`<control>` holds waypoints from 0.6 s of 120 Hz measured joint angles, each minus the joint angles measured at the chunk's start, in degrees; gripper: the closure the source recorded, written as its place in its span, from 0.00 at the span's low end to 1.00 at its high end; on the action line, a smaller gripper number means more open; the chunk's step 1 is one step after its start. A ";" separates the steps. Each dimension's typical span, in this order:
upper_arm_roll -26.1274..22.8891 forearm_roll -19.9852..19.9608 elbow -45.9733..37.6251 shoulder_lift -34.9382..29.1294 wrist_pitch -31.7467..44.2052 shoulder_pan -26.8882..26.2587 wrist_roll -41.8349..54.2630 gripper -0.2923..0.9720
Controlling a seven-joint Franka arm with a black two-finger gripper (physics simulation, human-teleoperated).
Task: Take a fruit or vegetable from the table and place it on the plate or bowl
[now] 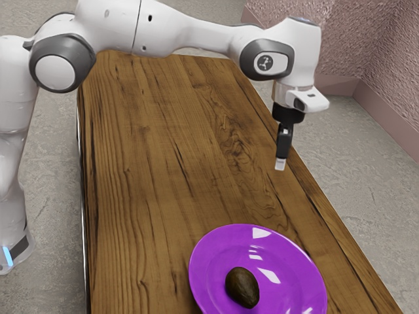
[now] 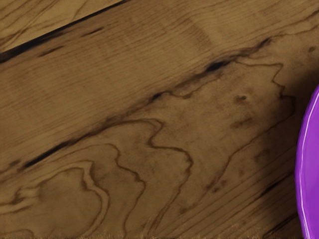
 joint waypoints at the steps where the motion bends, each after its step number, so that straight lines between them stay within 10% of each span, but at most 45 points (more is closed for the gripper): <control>1: 0.06 0.00 0.01 0.00 -0.02 0.01 -0.01 0.23; 72: 5.62 0.12 0.84 2.16 -0.61 0.02 -1.74 0.23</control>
